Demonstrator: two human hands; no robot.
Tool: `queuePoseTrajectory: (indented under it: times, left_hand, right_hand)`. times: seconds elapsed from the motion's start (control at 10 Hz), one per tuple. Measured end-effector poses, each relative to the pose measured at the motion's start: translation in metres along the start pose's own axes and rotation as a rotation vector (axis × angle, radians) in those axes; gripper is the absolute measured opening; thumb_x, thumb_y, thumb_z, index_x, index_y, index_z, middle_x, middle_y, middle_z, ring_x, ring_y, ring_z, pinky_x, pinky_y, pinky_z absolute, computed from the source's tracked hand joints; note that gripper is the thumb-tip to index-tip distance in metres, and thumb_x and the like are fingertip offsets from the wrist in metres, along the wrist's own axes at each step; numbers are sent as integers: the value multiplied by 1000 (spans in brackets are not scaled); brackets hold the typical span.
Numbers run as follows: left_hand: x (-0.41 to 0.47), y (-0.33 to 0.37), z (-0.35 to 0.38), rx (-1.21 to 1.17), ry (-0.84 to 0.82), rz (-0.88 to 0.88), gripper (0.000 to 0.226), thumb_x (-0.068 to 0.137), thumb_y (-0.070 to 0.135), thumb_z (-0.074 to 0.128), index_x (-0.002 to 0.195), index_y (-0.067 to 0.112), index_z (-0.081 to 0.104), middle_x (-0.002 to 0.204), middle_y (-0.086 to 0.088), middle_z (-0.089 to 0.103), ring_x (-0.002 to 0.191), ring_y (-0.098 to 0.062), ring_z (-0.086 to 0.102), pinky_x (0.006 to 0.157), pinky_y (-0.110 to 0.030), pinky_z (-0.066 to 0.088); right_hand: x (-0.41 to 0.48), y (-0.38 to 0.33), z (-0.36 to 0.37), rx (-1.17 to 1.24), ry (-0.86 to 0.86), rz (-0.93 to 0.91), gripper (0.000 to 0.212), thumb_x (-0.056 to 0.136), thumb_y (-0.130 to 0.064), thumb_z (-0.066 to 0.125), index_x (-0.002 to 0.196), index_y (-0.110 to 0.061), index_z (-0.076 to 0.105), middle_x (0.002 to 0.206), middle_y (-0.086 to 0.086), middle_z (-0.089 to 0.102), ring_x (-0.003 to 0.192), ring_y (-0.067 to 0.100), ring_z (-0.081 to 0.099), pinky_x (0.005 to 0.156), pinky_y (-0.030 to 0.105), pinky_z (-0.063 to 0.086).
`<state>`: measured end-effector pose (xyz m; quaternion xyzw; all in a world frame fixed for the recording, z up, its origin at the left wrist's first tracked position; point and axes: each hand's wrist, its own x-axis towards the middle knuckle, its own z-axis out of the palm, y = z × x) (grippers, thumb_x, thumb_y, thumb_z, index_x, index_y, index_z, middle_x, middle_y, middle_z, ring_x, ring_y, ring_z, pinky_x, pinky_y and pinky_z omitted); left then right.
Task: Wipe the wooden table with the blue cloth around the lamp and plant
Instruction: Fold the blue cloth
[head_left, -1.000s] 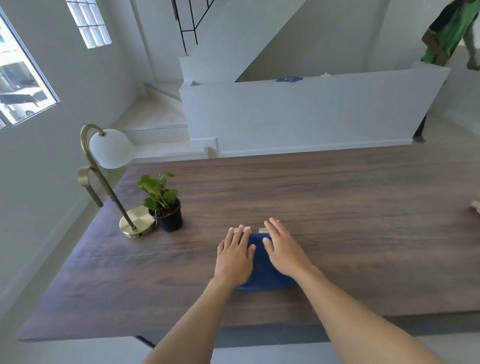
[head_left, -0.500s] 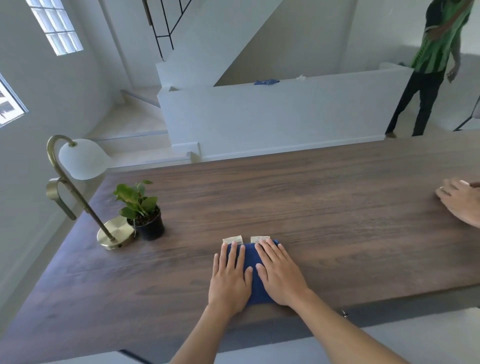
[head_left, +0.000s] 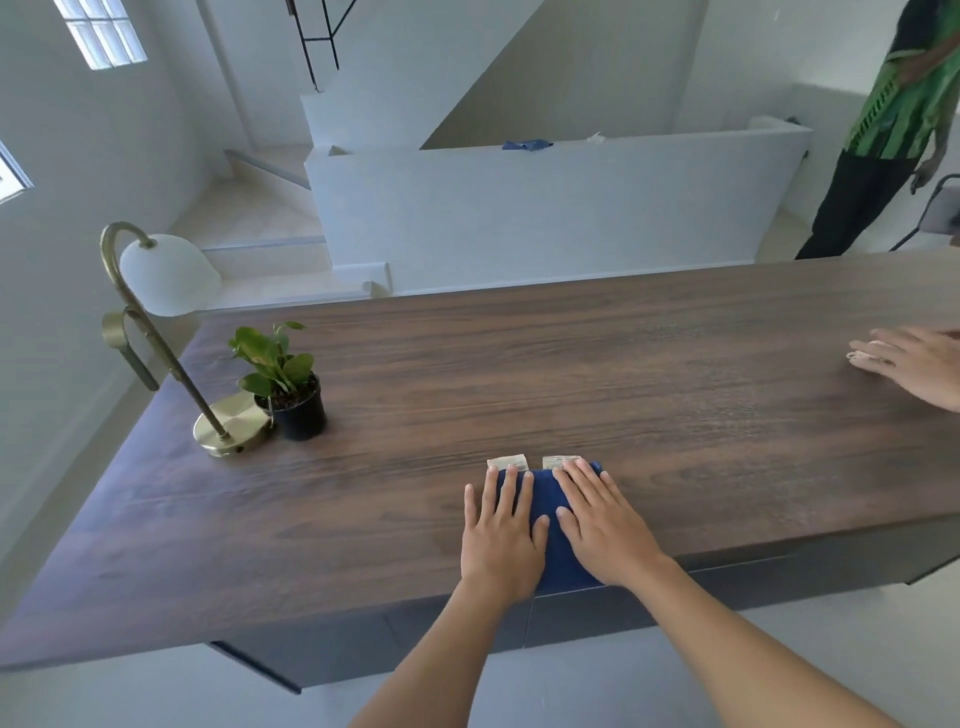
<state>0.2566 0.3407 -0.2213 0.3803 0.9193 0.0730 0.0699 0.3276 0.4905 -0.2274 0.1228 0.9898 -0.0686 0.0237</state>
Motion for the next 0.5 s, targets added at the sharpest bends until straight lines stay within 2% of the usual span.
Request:
queuePoseTrajectory:
  times: [0.1, 0.2, 0.4, 0.5]
  left_hand:
    - [0, -11, -9, 47, -12, 29, 80, 86, 56, -18, 155, 20, -1, 164, -3, -2, 150, -26, -11, 116, -49, -13]
    - [-7, -40, -21, 26, -10, 11, 82, 84, 58, -18, 155, 19, 0, 164, -4, -3, 150, -24, -10, 116, -47, -12]
    - [-33, -143, -47, -2, 62, -123, 62, 100, 50, 15, 155, 23, 7, 164, -1, 1, 150, -21, -7, 120, -47, -5]
    - [-56, -193, -56, 12, 84, -180, 76, 88, 60, -1, 154, 25, 10, 164, -1, 4, 150, -23, -6, 120, -49, -4]
  right_hand:
    - [5, -10, -7, -5, -61, 74, 63, 99, -45, 1, 155, -16, -2, 164, 1, -7, 149, 14, -13, 120, 35, -9]
    - [15, -35, -15, 66, 13, 159, 56, 105, -38, 16, 156, -18, 6, 164, 3, -2, 150, 18, -10, 121, 43, -7]
    - [50, -139, -14, 243, 62, -8, 55, 104, -38, 24, 155, -20, 13, 164, 1, 4, 151, 15, -5, 122, 39, -5]
    - [61, -188, -4, 291, 78, -35, 55, 104, -37, 25, 155, -21, 14, 164, 0, 2, 150, 15, -6, 121, 37, -9]
